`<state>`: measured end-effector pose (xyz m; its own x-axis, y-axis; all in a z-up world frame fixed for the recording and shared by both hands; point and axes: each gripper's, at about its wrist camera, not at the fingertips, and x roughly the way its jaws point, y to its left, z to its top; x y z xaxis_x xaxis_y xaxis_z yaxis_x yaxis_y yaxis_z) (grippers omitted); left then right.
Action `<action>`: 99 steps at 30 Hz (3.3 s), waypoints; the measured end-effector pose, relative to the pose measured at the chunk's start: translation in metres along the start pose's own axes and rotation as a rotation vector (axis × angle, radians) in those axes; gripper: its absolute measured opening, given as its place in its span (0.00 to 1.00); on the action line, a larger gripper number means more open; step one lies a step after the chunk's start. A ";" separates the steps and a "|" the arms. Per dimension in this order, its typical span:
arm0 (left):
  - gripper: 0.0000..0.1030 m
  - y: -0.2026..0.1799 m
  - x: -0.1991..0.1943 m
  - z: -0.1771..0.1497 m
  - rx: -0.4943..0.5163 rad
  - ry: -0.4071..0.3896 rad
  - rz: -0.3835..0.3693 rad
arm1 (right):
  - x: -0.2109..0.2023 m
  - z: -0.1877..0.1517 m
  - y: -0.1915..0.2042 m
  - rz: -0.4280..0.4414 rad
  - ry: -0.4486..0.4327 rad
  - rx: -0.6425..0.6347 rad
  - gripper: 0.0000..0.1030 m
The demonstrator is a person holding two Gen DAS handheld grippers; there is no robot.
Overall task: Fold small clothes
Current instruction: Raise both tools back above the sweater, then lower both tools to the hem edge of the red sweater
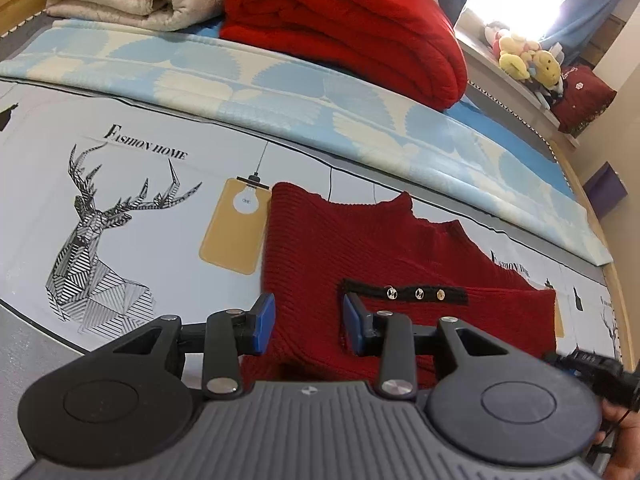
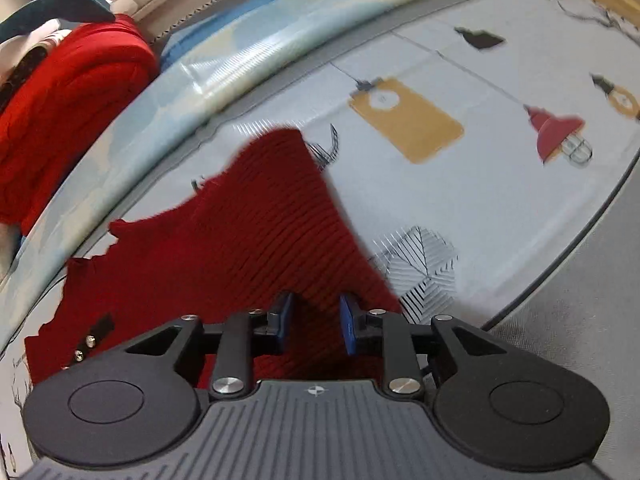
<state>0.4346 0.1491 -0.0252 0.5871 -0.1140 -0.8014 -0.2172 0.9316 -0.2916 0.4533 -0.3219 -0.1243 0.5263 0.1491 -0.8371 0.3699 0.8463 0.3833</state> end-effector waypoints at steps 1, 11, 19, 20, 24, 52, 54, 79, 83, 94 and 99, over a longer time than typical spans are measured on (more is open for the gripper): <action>0.40 0.002 -0.001 0.000 0.000 -0.003 0.002 | -0.003 0.000 0.004 0.024 -0.025 -0.035 0.36; 0.40 0.018 -0.025 -0.017 0.016 -0.049 0.035 | -0.064 -0.016 0.021 0.043 -0.124 -0.219 0.37; 0.40 -0.007 -0.082 -0.069 0.206 -0.128 0.043 | -0.179 -0.066 0.027 0.113 -0.297 -0.459 0.37; 0.40 -0.008 -0.092 -0.076 0.206 -0.136 0.032 | -0.192 -0.076 0.023 0.114 -0.308 -0.482 0.37; 0.41 -0.010 -0.138 -0.111 0.211 -0.160 -0.009 | -0.231 -0.114 0.000 0.139 -0.292 -0.488 0.37; 0.41 0.016 -0.163 -0.287 0.357 -0.059 0.041 | -0.230 -0.227 -0.101 0.045 -0.128 -0.347 0.37; 0.40 0.017 -0.157 -0.284 0.338 -0.045 0.051 | -0.223 -0.228 -0.100 0.027 -0.112 -0.359 0.37; 0.66 0.061 -0.105 -0.274 0.113 0.170 0.196 | -0.163 -0.223 -0.131 -0.208 0.096 -0.251 0.49; 0.66 0.069 -0.098 -0.276 0.072 0.221 0.174 | -0.161 -0.223 -0.131 -0.210 0.096 -0.255 0.50; 0.64 0.081 -0.104 -0.276 0.006 0.213 0.164 | -0.165 -0.220 -0.141 -0.170 0.091 -0.179 0.37; 0.54 0.080 -0.104 -0.277 0.027 0.218 0.163 | -0.162 -0.222 -0.139 -0.171 0.099 -0.204 0.39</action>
<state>0.1402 0.1395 -0.1097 0.3635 -0.0303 -0.9311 -0.2725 0.9523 -0.1373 0.1469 -0.3500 -0.1280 0.3882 0.0359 -0.9209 0.2802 0.9473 0.1550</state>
